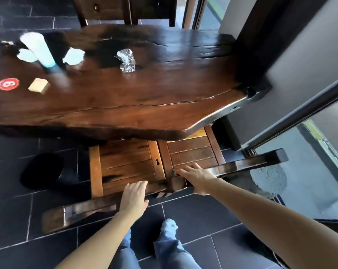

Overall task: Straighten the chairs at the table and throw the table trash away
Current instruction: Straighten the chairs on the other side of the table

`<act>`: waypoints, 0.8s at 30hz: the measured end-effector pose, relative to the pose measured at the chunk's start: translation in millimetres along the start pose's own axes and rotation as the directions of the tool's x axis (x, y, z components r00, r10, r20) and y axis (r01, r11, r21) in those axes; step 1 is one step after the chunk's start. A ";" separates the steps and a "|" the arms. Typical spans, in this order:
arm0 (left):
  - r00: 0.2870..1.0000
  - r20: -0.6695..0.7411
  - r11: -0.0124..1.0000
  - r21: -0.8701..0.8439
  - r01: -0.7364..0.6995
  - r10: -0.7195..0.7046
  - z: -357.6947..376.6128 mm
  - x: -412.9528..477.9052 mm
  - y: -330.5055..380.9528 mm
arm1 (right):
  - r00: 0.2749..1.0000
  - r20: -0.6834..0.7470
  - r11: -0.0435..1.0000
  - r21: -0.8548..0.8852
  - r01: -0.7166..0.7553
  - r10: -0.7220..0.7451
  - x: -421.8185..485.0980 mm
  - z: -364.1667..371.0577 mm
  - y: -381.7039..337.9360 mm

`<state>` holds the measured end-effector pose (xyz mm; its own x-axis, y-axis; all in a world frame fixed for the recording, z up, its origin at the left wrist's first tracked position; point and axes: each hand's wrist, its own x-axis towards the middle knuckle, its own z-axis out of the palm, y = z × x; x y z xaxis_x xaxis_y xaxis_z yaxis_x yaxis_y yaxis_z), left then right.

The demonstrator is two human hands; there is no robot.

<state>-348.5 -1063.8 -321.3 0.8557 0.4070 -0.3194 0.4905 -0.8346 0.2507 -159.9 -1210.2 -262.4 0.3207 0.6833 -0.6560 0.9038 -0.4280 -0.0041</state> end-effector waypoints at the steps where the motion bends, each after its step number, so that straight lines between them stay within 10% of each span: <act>1: 1.000 -0.008 1.000 0.017 0.025 -0.025 2.2 2.2 6.2 | 0.999 0.004 0.999 -0.030 0.035 -0.035 1.6 -1.5 4.2; 9: 0.987 0.000 0.976 0.146 0.160 -0.161 19.0 -2.7 26.4 | 0.991 -0.042 0.992 0.007 0.129 -0.128 5.8 4.2 18.4; 24: 0.989 0.054 0.979 -0.140 0.146 -0.140 -24.1 -13.7 25.8 | 0.980 0.146 0.990 0.039 0.133 -0.137 16.5 -26.5 -9.2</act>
<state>-343.6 -1081.9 -288.4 0.7684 0.4993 -0.4002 0.6287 -0.7059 0.3262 -155.4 -1179.3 -253.2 0.1486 0.6416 -0.7525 0.9267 -0.3559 -0.1204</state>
